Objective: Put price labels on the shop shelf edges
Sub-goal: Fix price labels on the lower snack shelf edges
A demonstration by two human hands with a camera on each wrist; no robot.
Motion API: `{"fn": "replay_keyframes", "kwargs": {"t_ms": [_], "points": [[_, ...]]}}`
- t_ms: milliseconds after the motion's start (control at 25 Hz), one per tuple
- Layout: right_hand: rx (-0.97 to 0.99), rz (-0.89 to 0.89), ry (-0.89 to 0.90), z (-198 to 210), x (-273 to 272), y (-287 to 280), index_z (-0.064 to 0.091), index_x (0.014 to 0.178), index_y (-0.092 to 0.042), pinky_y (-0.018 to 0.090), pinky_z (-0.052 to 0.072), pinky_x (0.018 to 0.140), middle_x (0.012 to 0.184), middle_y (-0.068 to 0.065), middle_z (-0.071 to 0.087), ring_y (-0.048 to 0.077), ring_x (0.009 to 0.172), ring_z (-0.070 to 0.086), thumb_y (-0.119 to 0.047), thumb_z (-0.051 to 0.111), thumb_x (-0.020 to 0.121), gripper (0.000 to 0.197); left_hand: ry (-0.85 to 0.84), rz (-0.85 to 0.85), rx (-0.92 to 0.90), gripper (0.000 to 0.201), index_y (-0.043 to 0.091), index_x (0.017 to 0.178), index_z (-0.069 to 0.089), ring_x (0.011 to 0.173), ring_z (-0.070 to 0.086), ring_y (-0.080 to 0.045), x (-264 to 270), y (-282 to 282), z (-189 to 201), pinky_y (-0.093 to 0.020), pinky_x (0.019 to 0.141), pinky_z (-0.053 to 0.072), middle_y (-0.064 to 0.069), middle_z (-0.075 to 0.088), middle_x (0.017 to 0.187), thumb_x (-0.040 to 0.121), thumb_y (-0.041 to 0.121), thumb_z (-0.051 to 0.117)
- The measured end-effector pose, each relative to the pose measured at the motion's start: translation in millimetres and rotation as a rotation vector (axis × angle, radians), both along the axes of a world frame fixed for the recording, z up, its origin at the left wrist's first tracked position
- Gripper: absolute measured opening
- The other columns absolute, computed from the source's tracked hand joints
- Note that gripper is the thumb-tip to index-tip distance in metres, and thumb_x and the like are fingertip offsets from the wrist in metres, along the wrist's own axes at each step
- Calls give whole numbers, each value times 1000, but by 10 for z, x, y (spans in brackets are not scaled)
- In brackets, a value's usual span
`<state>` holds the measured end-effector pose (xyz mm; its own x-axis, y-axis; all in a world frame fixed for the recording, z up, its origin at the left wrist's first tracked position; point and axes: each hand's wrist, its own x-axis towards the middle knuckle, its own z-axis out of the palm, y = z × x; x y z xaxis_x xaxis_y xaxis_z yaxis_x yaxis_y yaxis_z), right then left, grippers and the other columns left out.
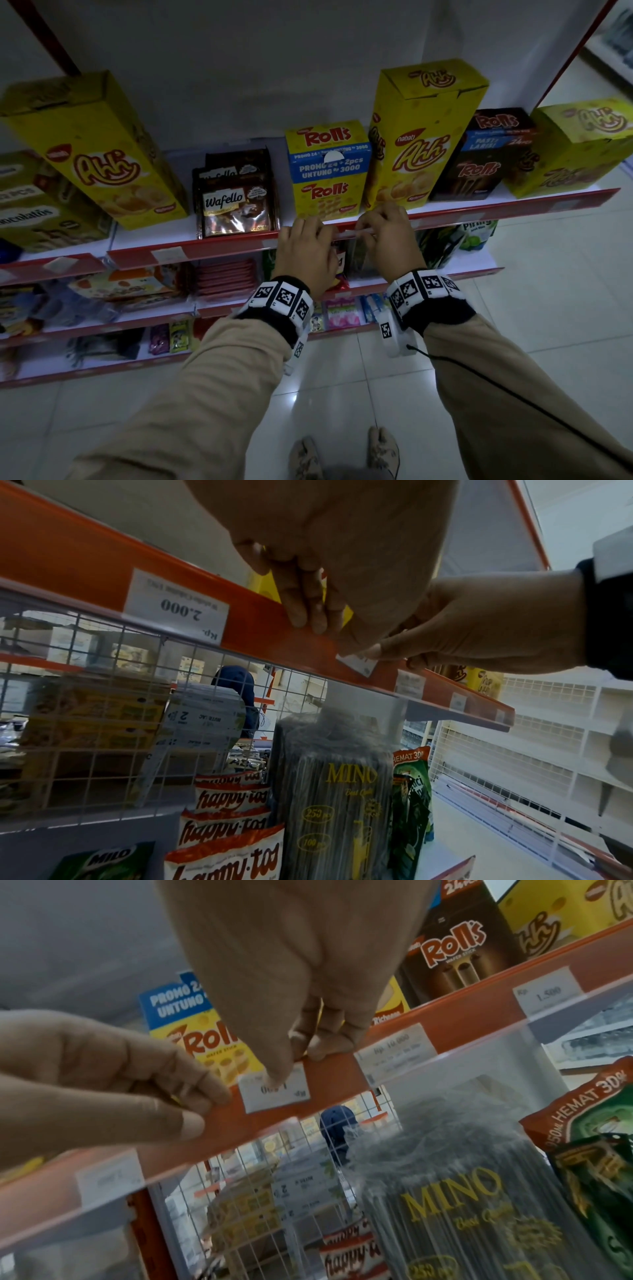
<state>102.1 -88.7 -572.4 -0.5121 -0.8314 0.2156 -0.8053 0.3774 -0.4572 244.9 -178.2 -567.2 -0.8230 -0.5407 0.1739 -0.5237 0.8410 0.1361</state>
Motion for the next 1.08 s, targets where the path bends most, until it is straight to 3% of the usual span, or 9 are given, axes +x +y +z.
{"fn": "replay_keyframes", "kwargs": {"t_ms": [200, 280, 360, 480, 600, 680, 800, 920, 1080], "points": [[-333, -115, -461, 38, 59, -34, 63, 94, -11, 29, 50, 73, 85, 1, 64, 16, 81, 61, -3, 63, 85, 12, 178, -9, 241, 30, 11, 116, 62, 109, 48, -26, 2, -99, -7, -37, 90, 42, -8, 58, 114, 96, 28, 47], [-380, -170, -680, 17, 140, -65, 61, 106, -8, 24, 52, 73, 89, 4, 65, 14, 81, 63, -2, 65, 85, 22, 251, 6, 295, 31, 12, 118, 60, 109, 49, -25, -2, -104, -21, -35, 89, 42, -8, 60, 112, 98, 30, 46], [-431, -149, -864, -12, 232, -85, 59, 107, -4, 19, 53, 72, 95, 9, 67, 8, 82, 65, 2, 64, 85, 23, 283, 22, 316, 33, 12, 120, 59, 108, 50, -26, -9, -100, -37, -36, 88, 43, -8, 61, 112, 98, 32, 45], [-451, -105, -937, -22, 314, -107, 57, 106, 0, 18, 54, 72, 95, 10, 67, -1, 77, 65, 4, 65, 84, 23, 310, 51, 326, 31, 11, 116, 60, 105, 51, -27, -30, -110, -57, -38, 86, 43, -8, 62, 110, 98, 32, 46], [-396, -72, -862, -5, 335, -104, 59, 105, -2, 23, 55, 71, 97, 14, 68, 8, 78, 67, -3, 66, 86, 21, 313, 61, 319, 24, 9, 109, 61, 100, 51, -29, -47, -119, -62, -38, 83, 43, -10, 63, 106, 96, 25, 49], [-329, -43, -601, 23, 293, -72, 63, 103, -11, 25, 52, 69, 92, 6, 67, 13, 80, 65, -10, 63, 88, 15, 295, 52, 294, 20, 9, 105, 61, 98, 51, -29, -40, -121, -52, -39, 81, 43, -9, 62, 103, 96, 23, 50], [-241, 41, -287, 53, 162, -33, 67, 100, -12, 33, 49, 78, 99, 6, 66, 21, 93, 59, -5, 56, 89, 16, 230, 25, 224, 19, 11, 105, 60, 98, 51, -28, -11, -118, -27, -39, 84, 42, -7, 61, 103, 96, 25, 50], [-258, -15, -276, 73, 79, -45, 68, 98, -15, 42, 50, 81, 98, 6, 66, 25, 97, 58, -9, 56, 90, 16, 209, 21, 154, 14, 16, 101, 60, 97, 52, -24, 25, -108, -5, -36, 86, 37, -2, 60, 101, 93, 23, 51], [-221, 12, -182, 64, 92, -80, 68, 97, -13, 46, 47, 84, 99, 7, 66, 29, 106, 52, -10, 57, 90, 13, 258, 42, 173, 18, 15, 106, 57, 95, 53, -25, 50, -118, -4, -37, 85, 38, -2, 62, 99, 91, 21, 52]]}}
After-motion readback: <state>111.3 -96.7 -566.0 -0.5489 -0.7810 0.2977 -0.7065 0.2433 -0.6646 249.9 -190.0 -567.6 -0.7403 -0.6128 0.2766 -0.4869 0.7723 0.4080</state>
